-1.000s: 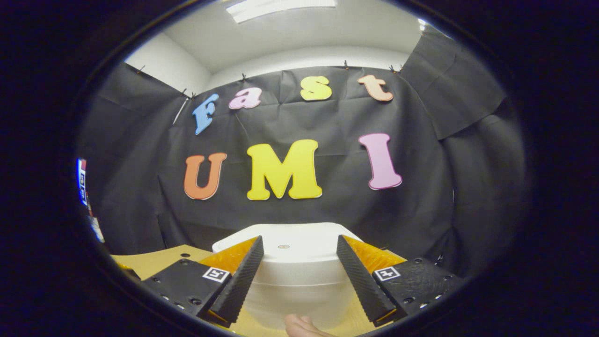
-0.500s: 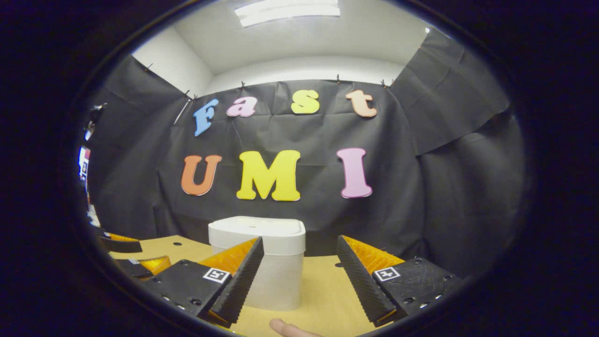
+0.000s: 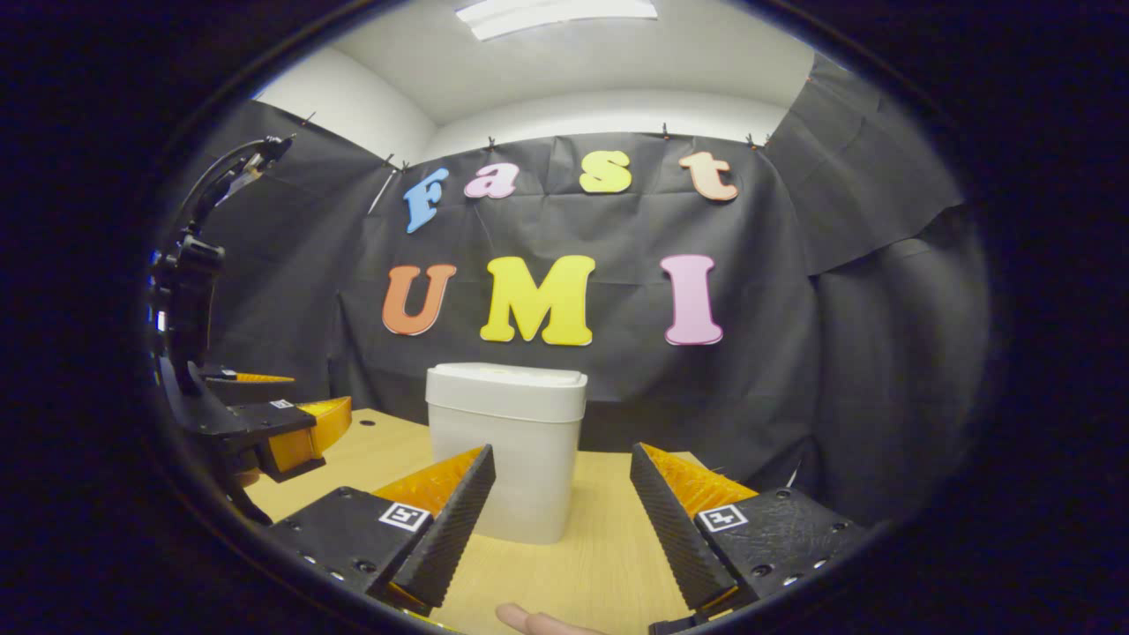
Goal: Press the lid of the desktop garbage bin to open it, pick up the crumpled paper on the desktop and throw it into the bin, then pick up the pop can on the desktop and drop it into the bin, and finally close the garbage bin lid.
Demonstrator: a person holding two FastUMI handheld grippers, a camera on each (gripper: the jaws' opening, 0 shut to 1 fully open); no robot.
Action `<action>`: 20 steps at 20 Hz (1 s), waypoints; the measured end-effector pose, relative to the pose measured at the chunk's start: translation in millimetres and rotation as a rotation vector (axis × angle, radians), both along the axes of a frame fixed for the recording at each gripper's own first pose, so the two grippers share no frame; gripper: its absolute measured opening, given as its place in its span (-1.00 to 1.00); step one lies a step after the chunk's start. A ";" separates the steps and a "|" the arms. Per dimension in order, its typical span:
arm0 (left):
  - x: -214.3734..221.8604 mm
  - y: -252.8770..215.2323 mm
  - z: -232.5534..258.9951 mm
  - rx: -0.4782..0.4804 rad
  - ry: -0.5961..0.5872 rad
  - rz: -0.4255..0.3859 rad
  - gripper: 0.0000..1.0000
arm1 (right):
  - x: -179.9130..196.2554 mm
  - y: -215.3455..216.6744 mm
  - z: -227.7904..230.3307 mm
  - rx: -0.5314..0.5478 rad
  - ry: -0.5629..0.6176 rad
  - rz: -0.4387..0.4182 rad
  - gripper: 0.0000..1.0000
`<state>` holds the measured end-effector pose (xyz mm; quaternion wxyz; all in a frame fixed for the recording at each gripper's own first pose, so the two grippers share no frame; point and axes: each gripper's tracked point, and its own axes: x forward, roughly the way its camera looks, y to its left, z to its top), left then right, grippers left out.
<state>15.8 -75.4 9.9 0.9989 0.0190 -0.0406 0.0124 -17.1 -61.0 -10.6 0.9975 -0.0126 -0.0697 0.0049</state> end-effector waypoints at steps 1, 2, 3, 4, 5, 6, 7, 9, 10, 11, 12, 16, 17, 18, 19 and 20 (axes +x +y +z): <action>0.2 -3.8 -0.7 0.002 0.000 -0.010 0.94 | -3.3 -2.9 4.0 0.026 -0.014 0.000 0.89; 0.5 -9.4 -2.8 0.003 0.007 -0.021 0.94 | -6.7 -4.5 7.2 0.047 -0.026 0.005 0.89; 0.3 -12.5 -4.1 0.006 0.010 -0.028 0.94 | -8.7 -5.9 8.1 0.059 -0.031 0.010 0.88; 0.0 -16.1 -5.9 0.011 0.015 -0.036 0.94 | -9.1 -8.7 7.1 0.058 -0.031 0.010 0.88; 1.1 -20.0 -7.1 0.016 0.014 -0.043 0.94 | -9.9 -11.1 6.0 0.051 -0.028 0.003 0.88; 1.1 -21.8 -9.7 0.016 0.017 -0.048 0.94 | -8.7 -12.0 4.9 0.039 -0.026 -0.005 0.88; 1.8 -24.6 -13.9 0.014 0.026 -0.057 0.94 | -8.1 -10.9 3.8 0.026 -0.022 -0.008 0.88; 2.3 -30.5 -22.5 0.015 0.049 -0.075 0.94 | -8.8 -4.9 0.4 0.015 -0.009 -0.001 0.88; 2.7 -31.2 -25.4 0.021 0.057 -0.078 0.94 | -9.1 -2.0 0.4 0.018 -0.007 0.005 0.89; 2.3 -31.3 -25.9 0.030 0.059 -0.078 0.94 | -9.2 -0.5 1.9 0.021 -0.009 0.006 0.89; 1.8 -30.5 -27.2 0.039 0.060 -0.076 0.94 | -9.0 0.1 1.7 0.021 -0.012 0.007 0.89; 3.1 -26.7 -32.4 0.037 0.072 -0.080 0.94 | -8.0 6.3 -0.7 0.009 -0.005 0.020 0.89; 3.1 -24.6 -33.5 0.035 0.075 -0.076 0.94 | -7.4 7.3 -1.4 0.013 0.000 0.023 0.89; 2.6 -23.3 -33.5 0.034 0.077 -0.071 0.94 | -7.2 7.6 -3.3 0.021 0.006 0.025 0.89; 3.0 -21.5 -33.5 0.035 0.077 -0.066 0.95 | -6.9 7.9 -3.9 0.027 0.010 0.027 0.89; 2.7 -21.1 -33.0 0.036 0.075 -0.065 0.94 | -6.9 7.5 -4.4 0.030 0.014 0.029 0.89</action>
